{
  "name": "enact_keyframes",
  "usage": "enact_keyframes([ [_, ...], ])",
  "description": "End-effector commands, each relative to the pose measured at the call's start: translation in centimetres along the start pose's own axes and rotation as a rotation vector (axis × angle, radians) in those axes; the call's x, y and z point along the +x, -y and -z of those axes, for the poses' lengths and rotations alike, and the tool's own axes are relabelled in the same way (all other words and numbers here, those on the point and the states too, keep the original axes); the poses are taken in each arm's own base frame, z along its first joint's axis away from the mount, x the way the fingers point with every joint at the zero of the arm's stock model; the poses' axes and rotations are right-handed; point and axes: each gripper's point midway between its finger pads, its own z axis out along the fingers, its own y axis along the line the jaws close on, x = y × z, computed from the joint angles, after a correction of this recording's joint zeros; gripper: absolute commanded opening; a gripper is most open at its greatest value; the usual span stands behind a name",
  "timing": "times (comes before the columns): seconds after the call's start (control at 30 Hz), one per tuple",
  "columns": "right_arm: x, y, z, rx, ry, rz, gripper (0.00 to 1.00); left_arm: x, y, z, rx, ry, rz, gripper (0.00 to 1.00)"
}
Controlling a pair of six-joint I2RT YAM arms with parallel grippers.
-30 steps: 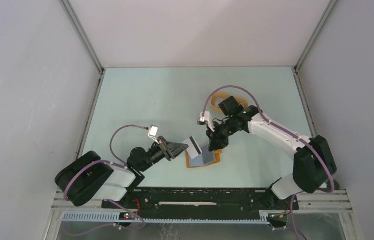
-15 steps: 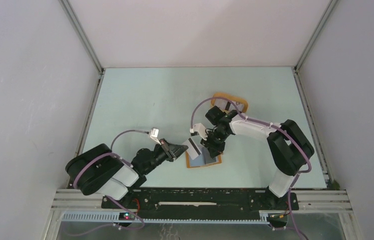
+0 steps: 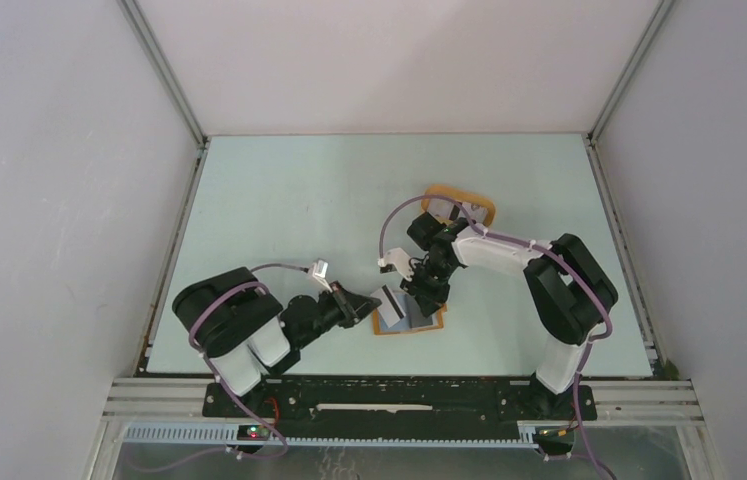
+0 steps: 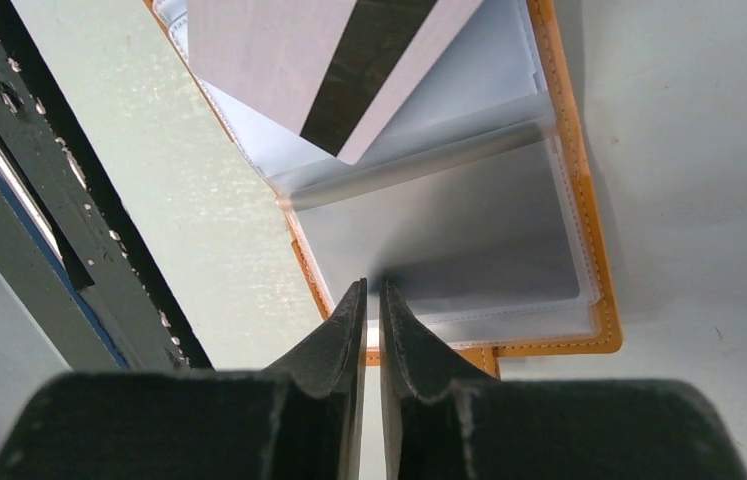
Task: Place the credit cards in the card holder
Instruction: Insert the credit card into the card holder.
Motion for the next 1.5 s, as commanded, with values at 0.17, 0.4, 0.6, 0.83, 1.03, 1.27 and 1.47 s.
enact_keyframes([
  [0.17,-0.7,0.1,0.3,0.000,-0.002,-0.012,0.16,-0.9,1.6,-1.5,0.058,0.043,0.014,0.00],
  [0.4,-0.7,0.1,0.3,0.000,-0.003,-0.015,0.15,-0.7,1.3,-1.8,0.049,0.032,0.020,0.00],
  [0.6,-0.7,0.2,0.2,-0.001,-0.005,-0.017,0.15,-0.1,0.7,-2.0,0.030,0.012,0.034,0.00],
  [0.83,-0.5,0.3,0.0,-0.002,-0.018,-0.024,0.15,0.0,1.3,-2.2,0.054,-0.001,0.033,0.00],
  [1.03,-0.5,0.3,0.0,-0.004,-0.020,-0.027,0.15,0.4,1.2,-2.4,0.055,-0.020,0.038,0.00],
  [1.27,-0.6,0.2,0.1,-0.002,-0.015,-0.027,0.15,0.9,1.1,-2.8,0.055,-0.047,0.052,0.00],
  [1.47,-0.7,0.2,0.1,-0.004,-0.010,-0.028,0.16,1.5,0.9,-2.8,0.053,-0.073,0.061,0.00],
])
